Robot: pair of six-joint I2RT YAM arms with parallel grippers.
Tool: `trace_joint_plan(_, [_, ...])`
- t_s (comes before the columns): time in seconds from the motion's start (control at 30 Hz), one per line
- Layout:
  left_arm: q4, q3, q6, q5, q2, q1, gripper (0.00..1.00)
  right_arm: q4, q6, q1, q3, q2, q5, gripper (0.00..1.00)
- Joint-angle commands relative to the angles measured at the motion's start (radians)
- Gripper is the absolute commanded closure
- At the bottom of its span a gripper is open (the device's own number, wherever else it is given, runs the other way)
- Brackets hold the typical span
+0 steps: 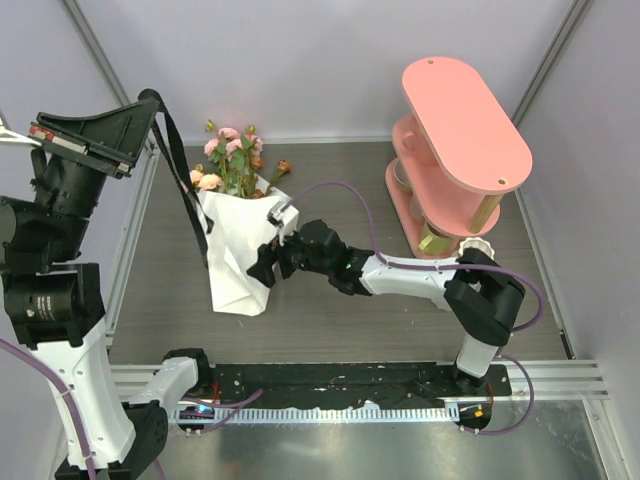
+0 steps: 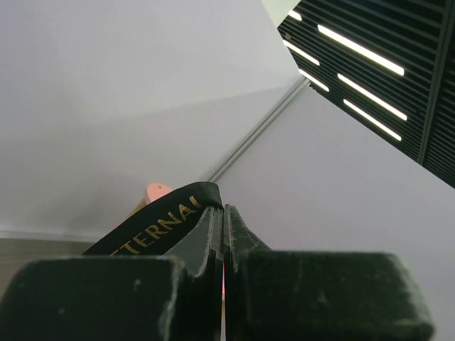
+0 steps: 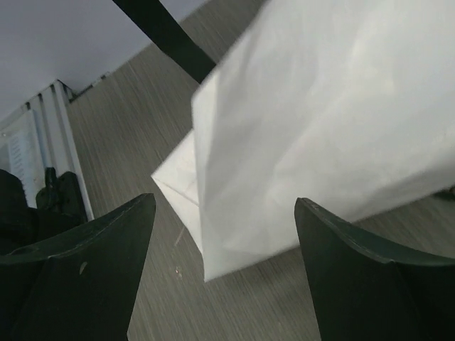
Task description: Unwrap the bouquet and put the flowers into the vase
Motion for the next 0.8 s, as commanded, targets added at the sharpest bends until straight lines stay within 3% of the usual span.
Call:
trace_joint_plan(0.0, [-0.002,-0.028,-0.065,0.074,0.029,-0.001,1.00,-0.195,-0.156,0.020,0.200,-0.051,-0.077,0.14])
trace_joint_plan(0.23, [-0.027,-0.008,-0.077,0.082,0.035,-0.001,1.00,-0.217,-0.173,0.088,0.456,0.100,-0.063,0.14])
trace_joint_plan(0.37, [-0.039,-0.008,-0.078,0.093,0.032,-0.001,1.00,-0.208,-0.207,0.142,0.500,0.110,0.021,0.13])
trace_joint_plan(0.5, [-0.034,-0.024,-0.089,0.097,0.021,0.001,1.00,-0.229,-0.216,0.152,0.530,0.118,0.206,0.13])
trace_joint_plan(0.77, [-0.031,-0.048,-0.098,0.100,0.000,-0.001,1.00,-0.176,-0.241,0.152,0.498,0.107,0.264,0.11])
